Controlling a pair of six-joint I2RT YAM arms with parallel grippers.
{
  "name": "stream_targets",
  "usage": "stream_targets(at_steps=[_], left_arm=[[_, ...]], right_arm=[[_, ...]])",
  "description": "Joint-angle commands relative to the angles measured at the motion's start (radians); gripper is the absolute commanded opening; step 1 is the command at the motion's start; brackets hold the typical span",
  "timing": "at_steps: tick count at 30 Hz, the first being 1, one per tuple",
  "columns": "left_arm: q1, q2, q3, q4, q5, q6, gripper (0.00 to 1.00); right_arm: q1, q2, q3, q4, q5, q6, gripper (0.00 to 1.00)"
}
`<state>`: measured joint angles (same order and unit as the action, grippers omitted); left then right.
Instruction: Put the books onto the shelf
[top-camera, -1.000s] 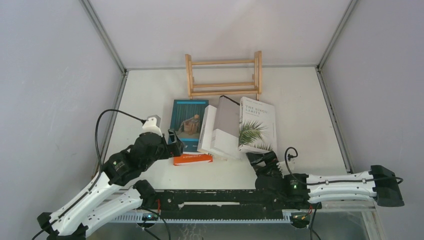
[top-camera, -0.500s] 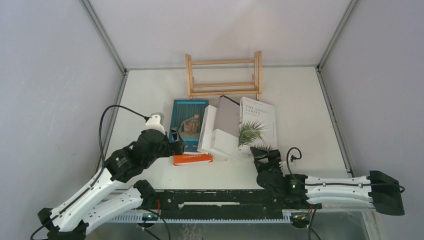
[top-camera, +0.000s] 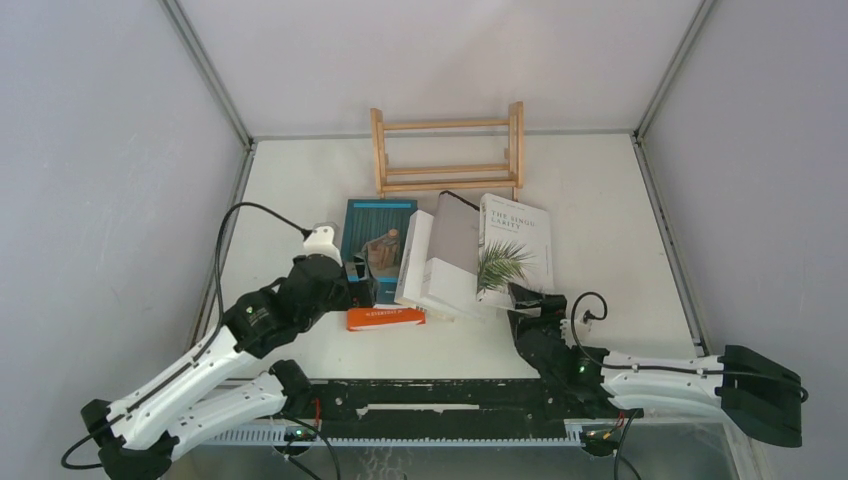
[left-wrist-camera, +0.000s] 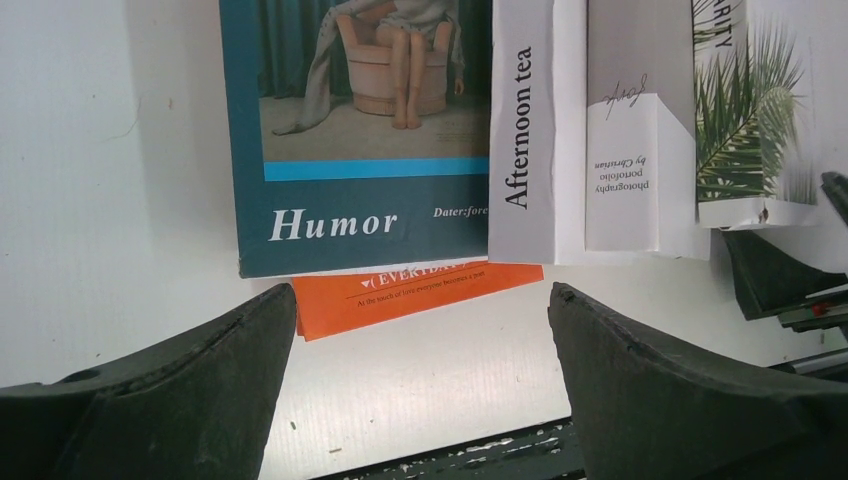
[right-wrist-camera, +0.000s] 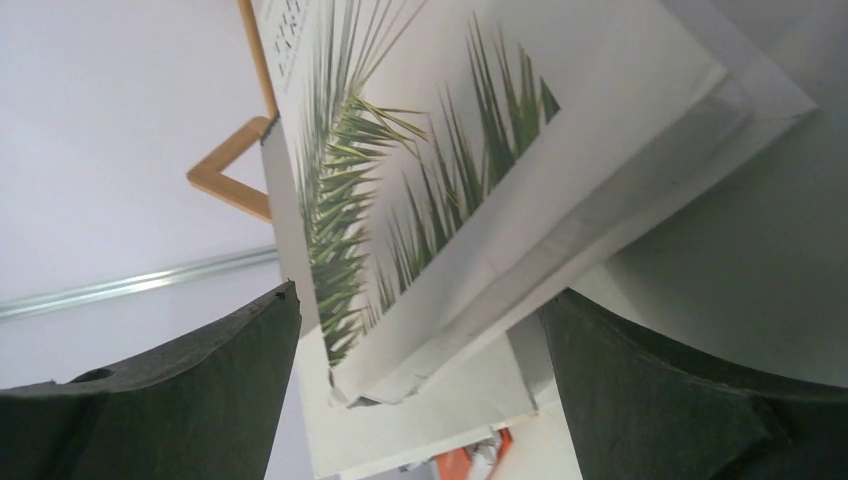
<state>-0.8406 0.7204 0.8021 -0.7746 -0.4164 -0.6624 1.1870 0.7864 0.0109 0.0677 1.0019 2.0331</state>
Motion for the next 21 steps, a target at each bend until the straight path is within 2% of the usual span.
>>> stream_targets(at_steps=[1, 8, 14, 19, 21], left_arm=[[-0.017, 0.016, 0.058, 0.052, -0.024, 0.028, 1.00], [-0.023, 0.017, 0.063, 0.060, -0.033, 0.032, 1.00], [-0.026, -0.004, 0.057, 0.057, -0.043, 0.032, 1.00], [-0.028, -0.021, 0.055, 0.050, -0.051, 0.033, 1.00], [-0.028, -0.027, 0.055, 0.047, -0.051, 0.033, 1.00]], right_arm=[[-0.052, 0.038, -0.031, 0.183, -0.032, 0.603, 0.95], [-0.107, 0.147, -0.030, 0.313, -0.086, 0.581, 0.87], [-0.106, 0.220, -0.022, 0.377, -0.094, 0.595, 0.70], [-0.086, 0.220, -0.015, 0.356, -0.070, 0.604, 0.54], [-0.069, 0.198, -0.015, 0.309, -0.054, 0.612, 0.53]])
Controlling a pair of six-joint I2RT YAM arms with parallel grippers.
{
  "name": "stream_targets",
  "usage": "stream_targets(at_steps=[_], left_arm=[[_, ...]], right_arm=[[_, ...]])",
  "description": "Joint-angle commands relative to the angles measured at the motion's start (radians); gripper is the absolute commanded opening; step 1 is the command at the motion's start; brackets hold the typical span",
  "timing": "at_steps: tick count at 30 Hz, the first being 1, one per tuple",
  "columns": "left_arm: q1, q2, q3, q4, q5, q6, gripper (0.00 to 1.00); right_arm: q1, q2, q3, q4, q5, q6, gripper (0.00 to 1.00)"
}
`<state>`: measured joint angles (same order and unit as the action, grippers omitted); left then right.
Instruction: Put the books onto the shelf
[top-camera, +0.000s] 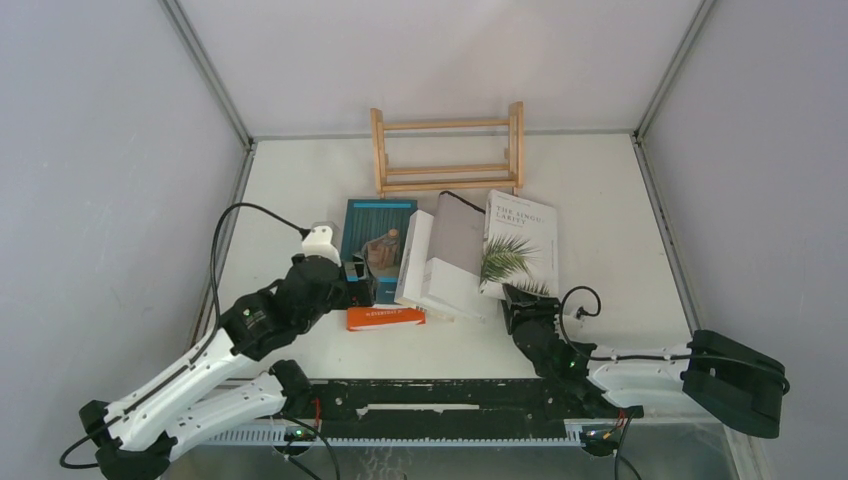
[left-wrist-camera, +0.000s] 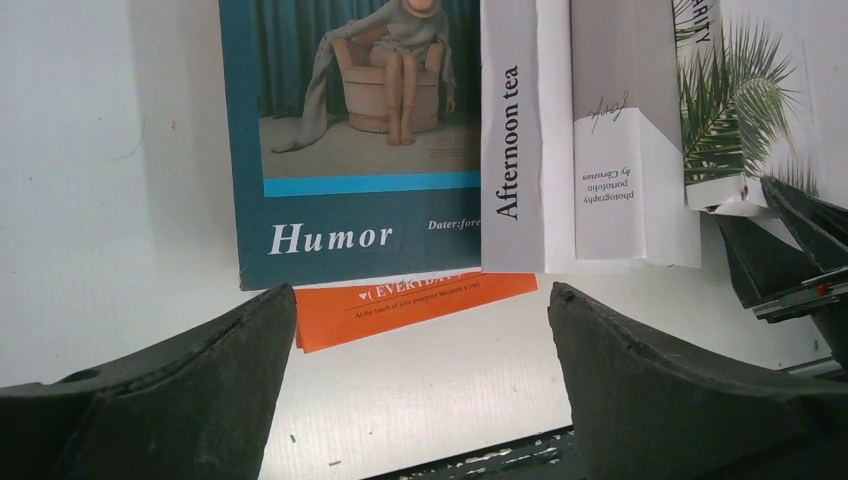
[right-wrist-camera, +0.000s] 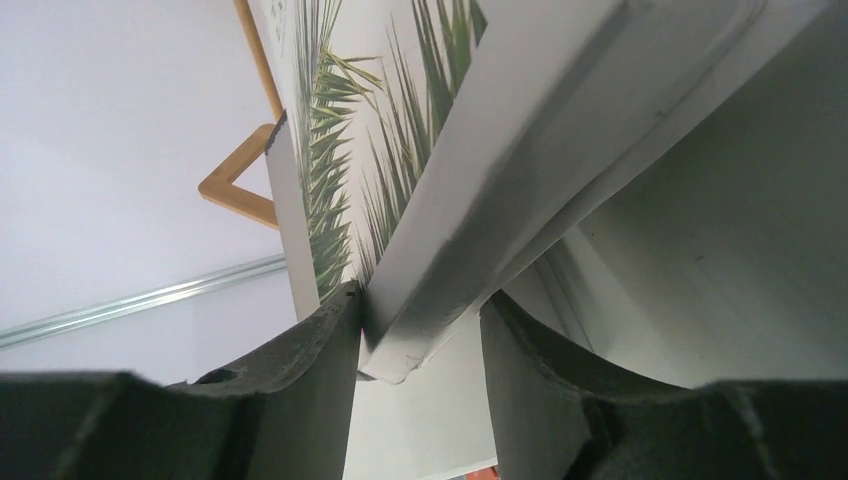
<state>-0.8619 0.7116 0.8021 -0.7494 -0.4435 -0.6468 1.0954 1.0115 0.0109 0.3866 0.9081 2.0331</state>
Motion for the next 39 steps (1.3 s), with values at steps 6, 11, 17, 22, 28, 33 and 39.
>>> stream_targets(at_steps=[6, 11, 17, 22, 28, 33, 39], left_arm=[[-0.007, -0.040, 0.048, 0.018, -0.026, 0.016, 1.00], [-0.006, -0.051, 0.045, 0.019, -0.015, 0.017, 1.00], [-0.008, -0.056, 0.062, 0.030, 0.004, 0.031, 1.00], [-0.008, -0.064, 0.059, 0.051, 0.023, 0.039, 1.00], [-0.008, -0.045, 0.060, 0.084, 0.060, 0.048, 1.00], [-0.007, -0.015, 0.062, 0.131, 0.101, 0.054, 1.00], [-0.008, 0.028, 0.066, 0.189, 0.146, 0.046, 1.00]], right_arm=[[0.079, -0.163, 0.031, -0.245, 0.111, 0.649, 0.51], [0.136, -0.262, 0.067, -0.445, 0.176, 0.676, 0.48], [0.208, -0.303, 0.109, -0.564, 0.243, 0.697, 0.45], [0.263, -0.302, 0.138, -0.611, 0.286, 0.700, 0.41], [0.319, -0.306, 0.190, -0.686, 0.336, 0.700, 0.38], [0.367, -0.318, 0.231, -0.752, 0.370, 0.699, 0.36], [0.435, -0.331, 0.268, -0.815, 0.406, 0.698, 0.32]])
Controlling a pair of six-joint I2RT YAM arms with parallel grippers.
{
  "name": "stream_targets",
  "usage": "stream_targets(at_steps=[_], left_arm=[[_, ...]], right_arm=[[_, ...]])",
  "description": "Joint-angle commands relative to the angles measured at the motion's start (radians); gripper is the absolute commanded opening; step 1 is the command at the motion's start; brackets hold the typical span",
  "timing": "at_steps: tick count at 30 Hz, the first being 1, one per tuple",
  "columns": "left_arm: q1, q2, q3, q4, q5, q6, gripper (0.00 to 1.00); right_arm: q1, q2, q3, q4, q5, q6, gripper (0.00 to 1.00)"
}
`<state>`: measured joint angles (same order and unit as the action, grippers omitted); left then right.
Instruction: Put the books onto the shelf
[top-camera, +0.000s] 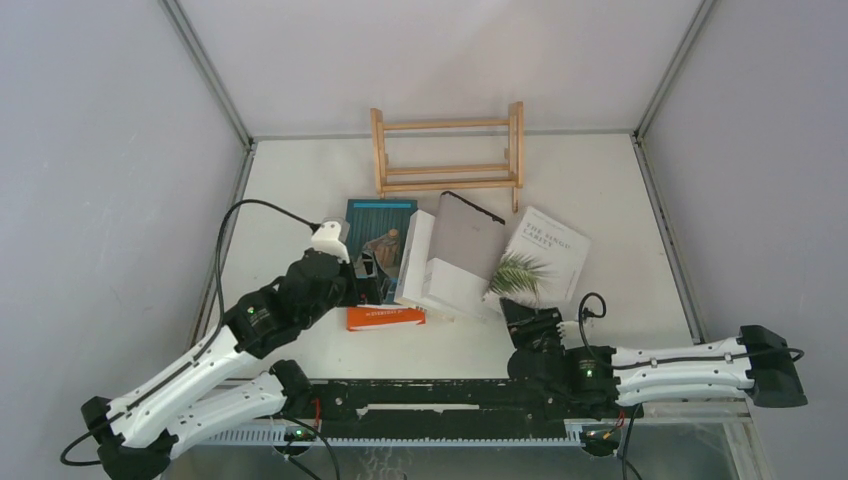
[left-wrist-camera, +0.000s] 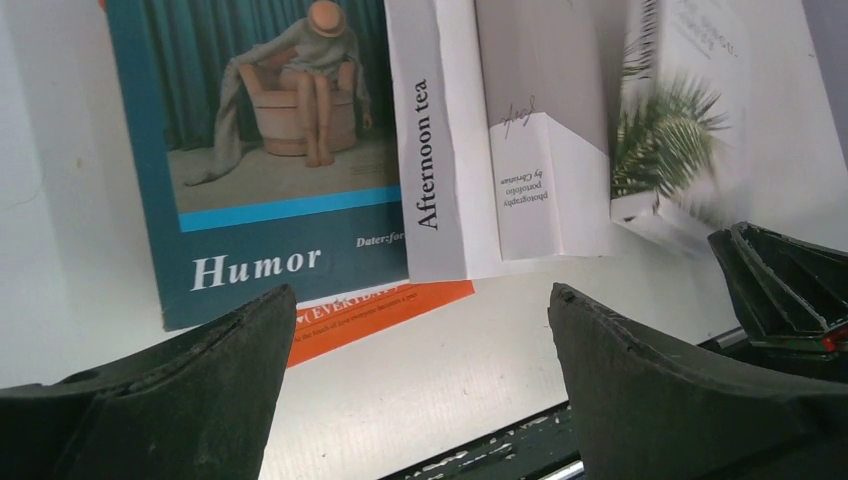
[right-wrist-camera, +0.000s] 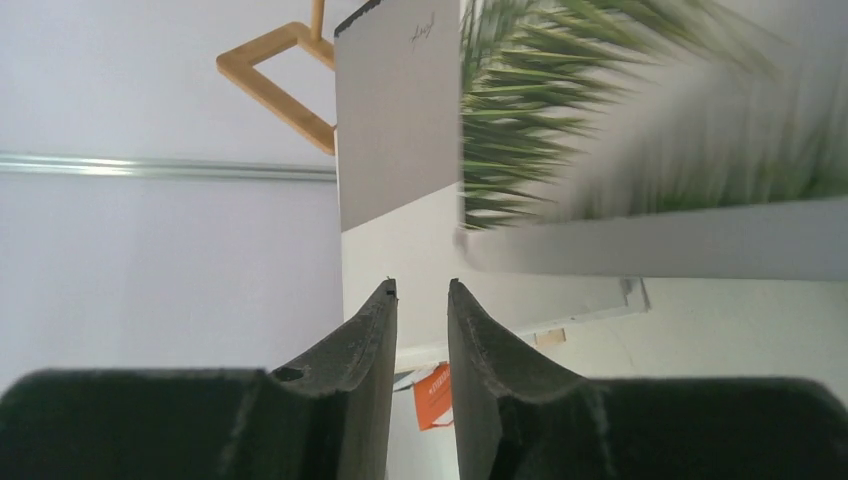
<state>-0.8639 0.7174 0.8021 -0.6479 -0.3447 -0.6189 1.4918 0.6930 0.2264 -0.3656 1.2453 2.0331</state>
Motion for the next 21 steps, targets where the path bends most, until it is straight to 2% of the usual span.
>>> stream_targets(at_steps=[1, 5, 7, 9, 11, 14, 21], left_arm=[[-0.006, 0.032, 0.068, 0.101, 0.056, 0.017, 1.00], [-0.006, 0.086, 0.094, 0.120, 0.083, 0.011, 1.00], [-0.006, 0.097, 0.102, 0.124, 0.090, 0.006, 1.00], [-0.006, 0.093, 0.104, 0.129, 0.088, 0.003, 1.00], [-0.006, 0.083, 0.105, 0.130, 0.083, 0.002, 1.00], [-0.007, 0.070, 0.108, 0.120, 0.079, 0.001, 1.00], [-0.007, 0.052, 0.117, 0.097, 0.088, 0.002, 1.00]], right_arm=[[0.050, -0.016, 0.060, -0.077, 0.076, 0.700, 0.32], [0.078, -0.049, 0.065, -0.150, 0.084, 0.703, 0.33], [0.093, -0.076, 0.065, -0.178, 0.081, 0.701, 0.38], [0.113, -0.087, 0.076, -0.207, 0.076, 0.700, 0.53], [0.129, -0.079, 0.100, -0.256, 0.064, 0.703, 0.74], [0.130, -0.055, 0.111, -0.283, 0.046, 0.706, 0.90], [0.020, -0.015, 0.193, -0.527, -0.075, 0.707, 0.92]])
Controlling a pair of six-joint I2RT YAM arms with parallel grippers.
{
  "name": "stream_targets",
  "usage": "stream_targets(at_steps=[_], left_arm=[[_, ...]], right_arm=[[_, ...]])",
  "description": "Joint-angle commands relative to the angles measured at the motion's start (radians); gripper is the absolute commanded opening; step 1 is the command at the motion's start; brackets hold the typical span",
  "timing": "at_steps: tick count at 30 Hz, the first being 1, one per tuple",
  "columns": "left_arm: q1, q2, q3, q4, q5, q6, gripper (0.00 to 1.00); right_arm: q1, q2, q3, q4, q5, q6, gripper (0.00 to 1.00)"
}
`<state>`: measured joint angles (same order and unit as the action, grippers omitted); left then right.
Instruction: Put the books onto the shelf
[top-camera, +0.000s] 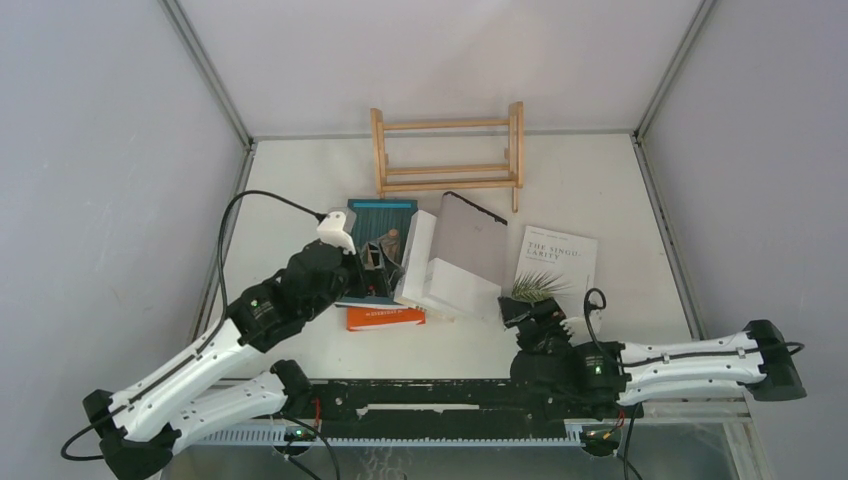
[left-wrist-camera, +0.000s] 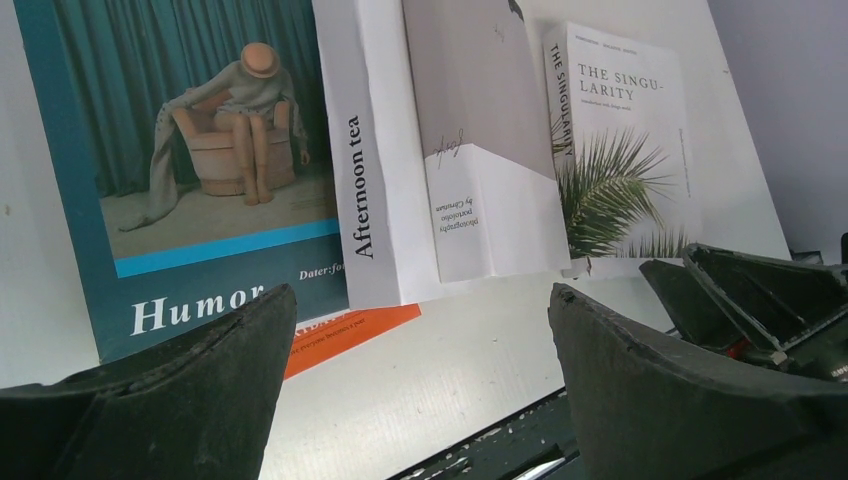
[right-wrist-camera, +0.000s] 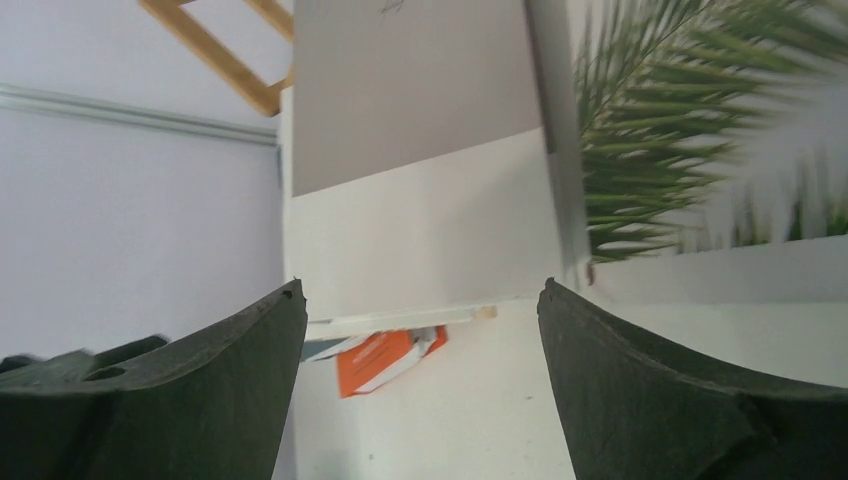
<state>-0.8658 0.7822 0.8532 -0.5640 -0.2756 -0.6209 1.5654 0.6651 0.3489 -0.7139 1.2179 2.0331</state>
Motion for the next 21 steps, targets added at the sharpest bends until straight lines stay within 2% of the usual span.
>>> stream_targets(at_steps=[1, 9, 13, 17, 19, 21], left_arm=[[-0.004, -0.010, 0.065, 0.017, 0.025, 0.004, 1.00], [-0.003, 0.075, 0.089, 0.097, 0.126, 0.001, 1.00], [-0.004, 0.165, 0.136, 0.132, 0.190, 0.003, 1.00], [-0.008, 0.284, 0.211, 0.157, 0.226, 0.013, 1.00], [-0.013, 0.349, 0.257, 0.162, 0.236, 0.027, 1.00], [-0.016, 0.418, 0.301, 0.155, 0.240, 0.042, 1.00]], right_arm=[[-0.079, 0.011, 0.084, -0.226, -0.054, 0.705, 0.91], [-0.297, -0.089, 0.177, -0.578, -0.122, 0.693, 0.86], [-0.432, -0.158, 0.226, -0.652, -0.129, 0.557, 0.85], [-0.616, -0.219, 0.253, -0.598, -0.164, 0.313, 0.84], [-0.734, -0.246, 0.255, -0.425, -0.219, 0.042, 0.83], [-0.888, -0.240, 0.256, -0.252, -0.340, -0.226, 0.83]])
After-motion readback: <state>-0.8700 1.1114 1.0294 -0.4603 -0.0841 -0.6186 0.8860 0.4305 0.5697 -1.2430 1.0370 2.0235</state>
